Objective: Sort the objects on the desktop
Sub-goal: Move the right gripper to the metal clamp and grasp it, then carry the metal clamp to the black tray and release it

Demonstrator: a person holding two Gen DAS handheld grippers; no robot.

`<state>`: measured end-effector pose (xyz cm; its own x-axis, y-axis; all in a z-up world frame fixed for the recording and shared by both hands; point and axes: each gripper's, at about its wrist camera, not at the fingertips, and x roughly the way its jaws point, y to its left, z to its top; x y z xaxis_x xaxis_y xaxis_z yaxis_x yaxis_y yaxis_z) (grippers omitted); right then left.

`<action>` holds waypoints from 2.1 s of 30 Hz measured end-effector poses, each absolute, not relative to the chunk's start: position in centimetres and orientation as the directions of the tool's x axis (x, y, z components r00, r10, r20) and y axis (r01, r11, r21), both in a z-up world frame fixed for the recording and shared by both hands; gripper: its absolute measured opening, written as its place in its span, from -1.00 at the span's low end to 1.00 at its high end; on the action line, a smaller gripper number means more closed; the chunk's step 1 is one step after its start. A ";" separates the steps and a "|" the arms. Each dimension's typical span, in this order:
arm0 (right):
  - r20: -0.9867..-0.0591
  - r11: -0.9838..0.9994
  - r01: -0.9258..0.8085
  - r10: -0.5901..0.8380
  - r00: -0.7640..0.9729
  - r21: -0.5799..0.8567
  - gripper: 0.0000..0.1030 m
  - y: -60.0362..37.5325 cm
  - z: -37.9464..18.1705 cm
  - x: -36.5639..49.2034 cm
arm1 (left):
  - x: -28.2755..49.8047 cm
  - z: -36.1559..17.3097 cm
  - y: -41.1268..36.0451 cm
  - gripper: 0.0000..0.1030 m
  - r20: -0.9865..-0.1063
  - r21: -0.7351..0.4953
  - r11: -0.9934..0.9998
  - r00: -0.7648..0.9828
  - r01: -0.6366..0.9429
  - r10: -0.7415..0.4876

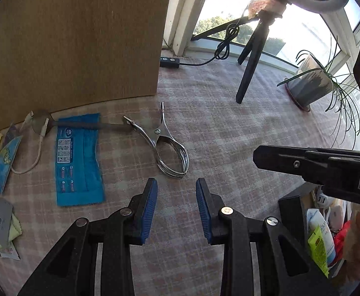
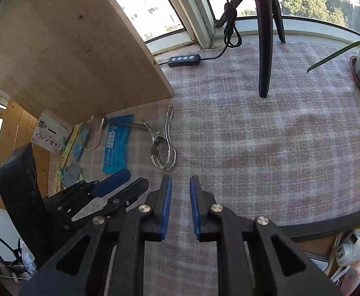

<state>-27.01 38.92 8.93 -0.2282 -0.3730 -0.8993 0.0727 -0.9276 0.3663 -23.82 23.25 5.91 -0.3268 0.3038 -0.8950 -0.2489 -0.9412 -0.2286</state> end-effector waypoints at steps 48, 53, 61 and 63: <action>-0.899 -0.926 -0.046 -0.351 -0.261 0.375 -0.82 43.2 9.9 -20.4 | -15.9 9.6 31.6 -0.23 -0.807 -0.366 -0.833 -0.304 -0.415 0.506; -0.901 -0.931 -0.088 -0.314 -0.299 0.353 -0.83 46.5 11.5 -15.7 | -12.2 11.1 35.0 -0.23 -0.799 -0.365 -0.793 -0.273 -0.488 0.536; -0.907 -0.923 -0.181 -0.269 -0.325 0.339 -0.83 52.3 13.2 -9.8 | -7.3 12.8 40.3 -0.22 -0.798 -0.355 -0.726 -0.214 -0.589 0.564; -0.908 -0.921 -0.203 -0.253 -0.333 0.332 -0.83 53.5 13.4 -8.7 | -6.6 13.2 41.6 -0.22 -0.797 -0.357 -0.712 -0.201 -0.605 0.569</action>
<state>-8.72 53.55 13.41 -0.3331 -0.2533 -0.9082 -0.2032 -0.9213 0.3315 -6.55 41.60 13.17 -0.2009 0.5695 -0.7971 -0.6045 -0.7123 -0.3565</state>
